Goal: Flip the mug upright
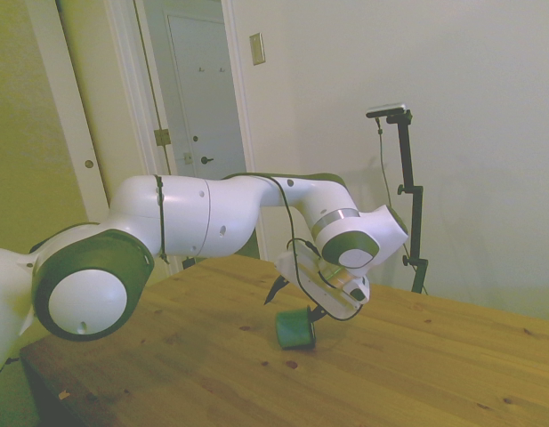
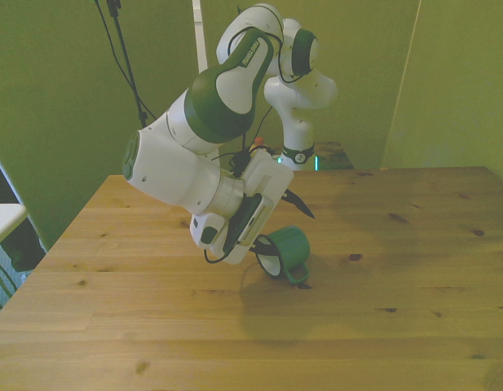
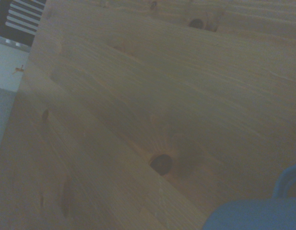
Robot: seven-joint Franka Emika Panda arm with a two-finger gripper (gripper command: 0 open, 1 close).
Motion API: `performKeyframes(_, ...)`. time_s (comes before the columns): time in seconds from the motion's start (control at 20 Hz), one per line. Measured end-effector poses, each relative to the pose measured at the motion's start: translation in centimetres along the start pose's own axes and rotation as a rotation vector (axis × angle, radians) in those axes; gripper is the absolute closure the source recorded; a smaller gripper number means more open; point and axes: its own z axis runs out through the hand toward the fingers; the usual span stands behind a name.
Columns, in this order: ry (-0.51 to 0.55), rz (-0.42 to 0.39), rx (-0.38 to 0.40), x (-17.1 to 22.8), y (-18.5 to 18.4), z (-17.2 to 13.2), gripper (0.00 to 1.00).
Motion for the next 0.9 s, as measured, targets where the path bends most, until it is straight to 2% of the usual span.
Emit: performKeyframes(0.9, -0.021, -0.006, 0.027, 0.24, 0.23, -0.21, 1.0)
